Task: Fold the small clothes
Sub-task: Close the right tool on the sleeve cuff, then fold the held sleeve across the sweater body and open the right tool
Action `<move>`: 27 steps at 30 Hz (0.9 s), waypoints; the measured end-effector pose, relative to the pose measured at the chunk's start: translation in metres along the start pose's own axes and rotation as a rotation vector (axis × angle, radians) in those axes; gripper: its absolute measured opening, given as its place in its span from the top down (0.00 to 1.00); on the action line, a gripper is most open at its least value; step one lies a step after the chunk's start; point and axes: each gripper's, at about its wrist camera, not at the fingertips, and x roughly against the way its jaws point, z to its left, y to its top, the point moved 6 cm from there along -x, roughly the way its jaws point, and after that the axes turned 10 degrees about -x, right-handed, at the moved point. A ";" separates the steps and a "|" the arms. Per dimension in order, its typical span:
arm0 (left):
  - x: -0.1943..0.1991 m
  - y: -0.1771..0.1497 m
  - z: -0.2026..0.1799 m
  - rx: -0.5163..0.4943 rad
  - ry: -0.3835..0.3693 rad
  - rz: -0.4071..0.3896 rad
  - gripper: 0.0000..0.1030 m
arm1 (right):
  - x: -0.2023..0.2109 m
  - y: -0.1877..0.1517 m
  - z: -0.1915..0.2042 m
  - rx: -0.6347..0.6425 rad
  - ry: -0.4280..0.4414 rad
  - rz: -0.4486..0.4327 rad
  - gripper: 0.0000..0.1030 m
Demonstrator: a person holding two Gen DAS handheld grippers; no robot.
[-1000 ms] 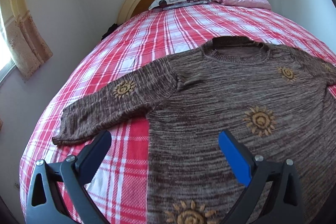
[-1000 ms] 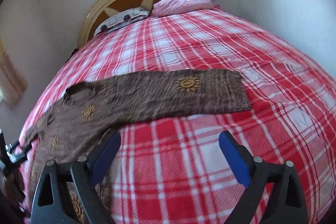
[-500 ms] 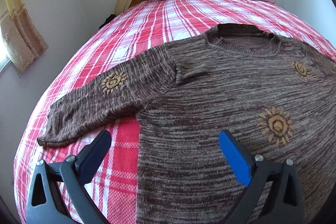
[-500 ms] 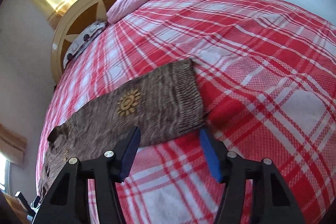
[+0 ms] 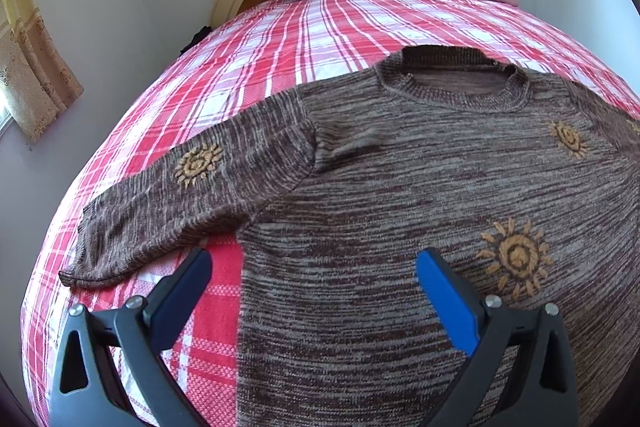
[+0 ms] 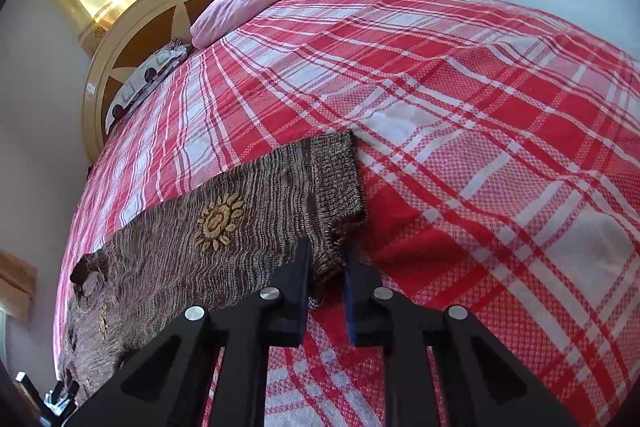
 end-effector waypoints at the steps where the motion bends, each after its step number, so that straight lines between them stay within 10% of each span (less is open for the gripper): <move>1: 0.000 0.001 0.000 0.001 -0.002 0.000 0.00 | 0.001 0.000 0.003 0.014 -0.002 -0.004 0.89; 15: 0.012 0.008 -0.006 0.056 -0.131 0.007 0.00 | 0.021 -0.032 0.135 0.384 0.085 -0.070 0.92; 27: 0.021 0.008 -0.017 0.053 -0.191 0.001 0.00 | 0.008 -0.162 0.266 0.759 0.246 0.051 0.92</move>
